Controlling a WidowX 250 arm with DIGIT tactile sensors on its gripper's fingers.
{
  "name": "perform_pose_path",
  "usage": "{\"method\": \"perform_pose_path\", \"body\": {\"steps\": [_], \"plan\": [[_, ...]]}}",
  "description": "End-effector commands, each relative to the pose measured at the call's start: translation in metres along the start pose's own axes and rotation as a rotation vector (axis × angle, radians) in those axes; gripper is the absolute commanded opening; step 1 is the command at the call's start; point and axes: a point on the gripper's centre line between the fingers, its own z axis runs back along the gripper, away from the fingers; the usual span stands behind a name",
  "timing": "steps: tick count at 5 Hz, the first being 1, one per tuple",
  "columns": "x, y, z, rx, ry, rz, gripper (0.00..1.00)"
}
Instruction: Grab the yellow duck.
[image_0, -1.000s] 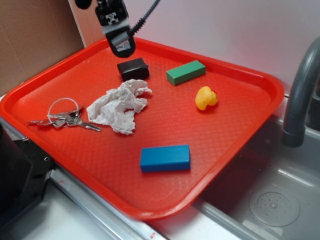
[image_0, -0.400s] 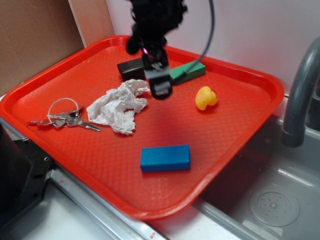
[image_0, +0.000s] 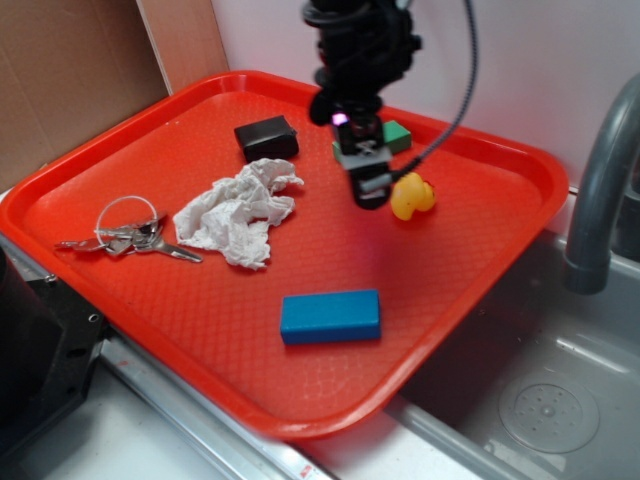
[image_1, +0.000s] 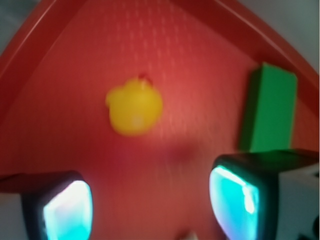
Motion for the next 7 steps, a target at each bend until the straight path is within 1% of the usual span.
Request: {"method": "perform_pose_path", "body": {"steps": [1,2,3,4,5,6,7], "plan": [[0.043,0.001,-0.021,-0.031,-0.006,-0.003,1.0],[0.052,-0.01,-0.034,0.013,0.119,-0.023,0.0],[0.05,-0.018,-0.022,0.025,0.107,-0.06,0.0],[0.034,-0.02,0.01,0.072,0.064,-0.053,0.0],[0.007,-0.018,0.046,0.099,0.009,0.014,0.0],[-0.022,-0.016,0.069,0.116,-0.039,0.105,0.0],[-0.051,-0.013,0.085,0.138,0.011,0.283,0.0]]}}
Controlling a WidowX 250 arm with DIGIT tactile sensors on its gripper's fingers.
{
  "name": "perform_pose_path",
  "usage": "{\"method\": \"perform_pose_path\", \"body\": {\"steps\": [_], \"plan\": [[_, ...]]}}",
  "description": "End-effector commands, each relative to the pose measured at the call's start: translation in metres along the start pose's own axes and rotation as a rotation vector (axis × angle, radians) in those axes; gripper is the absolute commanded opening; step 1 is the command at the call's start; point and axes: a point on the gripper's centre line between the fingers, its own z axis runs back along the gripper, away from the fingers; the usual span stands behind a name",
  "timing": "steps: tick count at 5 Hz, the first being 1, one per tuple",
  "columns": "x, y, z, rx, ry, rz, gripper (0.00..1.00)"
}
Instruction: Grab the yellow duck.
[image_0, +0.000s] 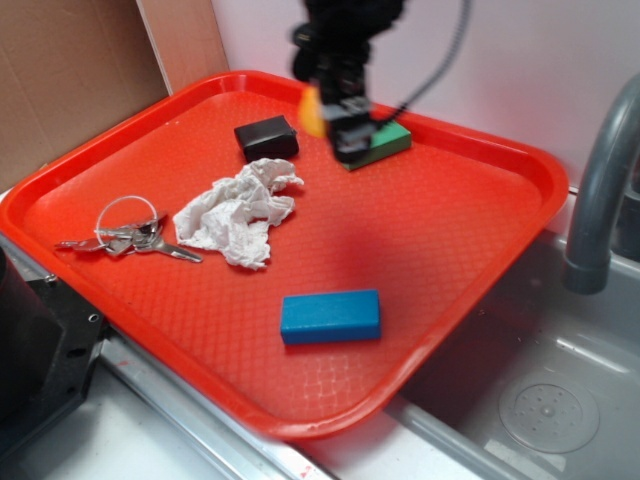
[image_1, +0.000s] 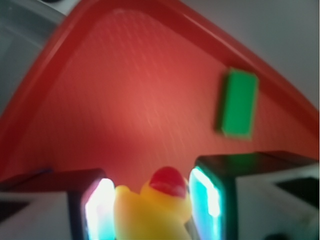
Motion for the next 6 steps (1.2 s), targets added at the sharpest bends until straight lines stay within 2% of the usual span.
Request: {"method": "perform_pose_path", "body": {"steps": [1,2,3,4,6], "plan": [[-0.064,0.03,0.036,0.01,0.083,0.423,0.0],[-0.092,0.048,0.041,-0.004,0.092,0.63,0.0],[-0.117,0.062,0.048,-0.002,0.073,0.751,0.0],[-0.122,0.073,0.064,0.036,0.03,0.785,0.0],[-0.139,0.087,0.073,0.058,-0.007,0.866,0.0]]}}
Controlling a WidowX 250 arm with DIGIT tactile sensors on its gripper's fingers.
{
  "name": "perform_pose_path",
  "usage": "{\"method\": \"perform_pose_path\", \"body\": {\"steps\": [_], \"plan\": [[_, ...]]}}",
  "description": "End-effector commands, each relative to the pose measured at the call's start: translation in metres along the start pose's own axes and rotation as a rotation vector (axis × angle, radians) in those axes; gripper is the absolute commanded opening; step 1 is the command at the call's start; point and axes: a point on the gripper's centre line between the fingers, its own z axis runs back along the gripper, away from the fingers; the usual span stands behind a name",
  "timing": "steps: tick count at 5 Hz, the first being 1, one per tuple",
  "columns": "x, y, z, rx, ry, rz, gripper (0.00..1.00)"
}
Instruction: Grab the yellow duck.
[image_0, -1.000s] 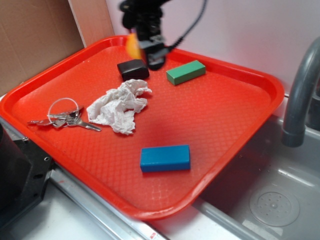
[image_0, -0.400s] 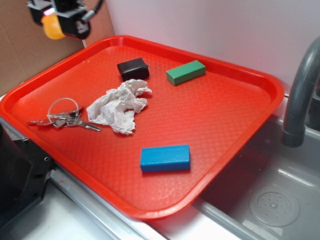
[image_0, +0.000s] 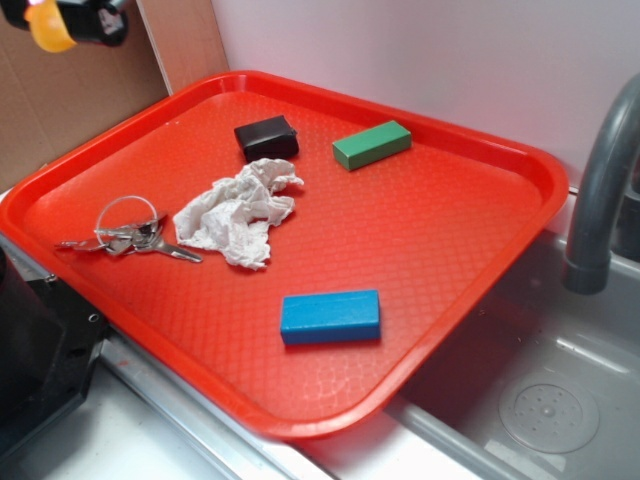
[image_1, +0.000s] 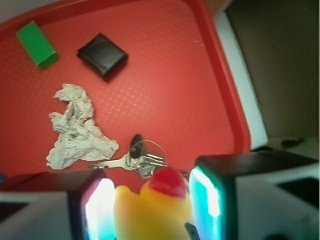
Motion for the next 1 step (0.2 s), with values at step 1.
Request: {"method": "perform_pose_path", "body": {"steps": [1], "plan": [[0.0059,-0.0074,0.0057,0.016,-0.016,-0.005,0.0]]}}
